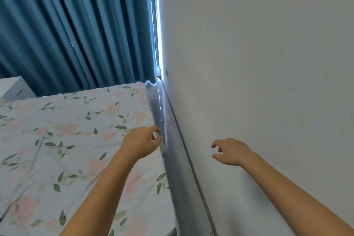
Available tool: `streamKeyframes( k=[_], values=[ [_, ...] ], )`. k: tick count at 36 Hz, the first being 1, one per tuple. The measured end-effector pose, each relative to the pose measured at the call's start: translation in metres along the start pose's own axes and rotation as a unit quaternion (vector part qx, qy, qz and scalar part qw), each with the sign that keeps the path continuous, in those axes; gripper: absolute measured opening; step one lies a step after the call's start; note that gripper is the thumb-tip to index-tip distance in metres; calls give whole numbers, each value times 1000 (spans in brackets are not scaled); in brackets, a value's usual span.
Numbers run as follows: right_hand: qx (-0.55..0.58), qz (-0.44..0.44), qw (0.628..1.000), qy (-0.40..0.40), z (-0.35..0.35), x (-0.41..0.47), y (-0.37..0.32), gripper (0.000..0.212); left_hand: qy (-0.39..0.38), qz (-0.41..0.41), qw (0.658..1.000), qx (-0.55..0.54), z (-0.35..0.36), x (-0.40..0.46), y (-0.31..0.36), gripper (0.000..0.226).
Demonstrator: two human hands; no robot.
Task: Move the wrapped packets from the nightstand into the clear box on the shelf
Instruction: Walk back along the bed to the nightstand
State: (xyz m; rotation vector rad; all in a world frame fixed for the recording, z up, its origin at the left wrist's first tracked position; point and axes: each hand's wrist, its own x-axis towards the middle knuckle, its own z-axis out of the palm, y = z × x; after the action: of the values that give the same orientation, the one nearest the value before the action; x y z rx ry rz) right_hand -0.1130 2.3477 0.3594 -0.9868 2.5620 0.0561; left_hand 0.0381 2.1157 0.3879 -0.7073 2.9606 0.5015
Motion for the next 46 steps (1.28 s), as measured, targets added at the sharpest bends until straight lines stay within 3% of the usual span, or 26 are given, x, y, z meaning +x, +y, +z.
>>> streamKeyframes(
  k=[7, 17, 33, 46],
  values=[
    [43, -16, 999, 12, -24, 58, 21, 43, -51, -1, 999, 17, 6, 73, 16, 37],
    [51, -43, 997, 46, -67, 170, 32, 42, -56, -2, 998, 33, 4, 206, 23, 35],
    [46, -143, 989, 2, -202, 524, -47, 40, -29, -177, 983, 44, -59, 452, -167, 32],
    [102, -102, 989, -39, -281, 728, -44, 36, -25, -186, 981, 54, -76, 624, -235, 39]
  ],
)
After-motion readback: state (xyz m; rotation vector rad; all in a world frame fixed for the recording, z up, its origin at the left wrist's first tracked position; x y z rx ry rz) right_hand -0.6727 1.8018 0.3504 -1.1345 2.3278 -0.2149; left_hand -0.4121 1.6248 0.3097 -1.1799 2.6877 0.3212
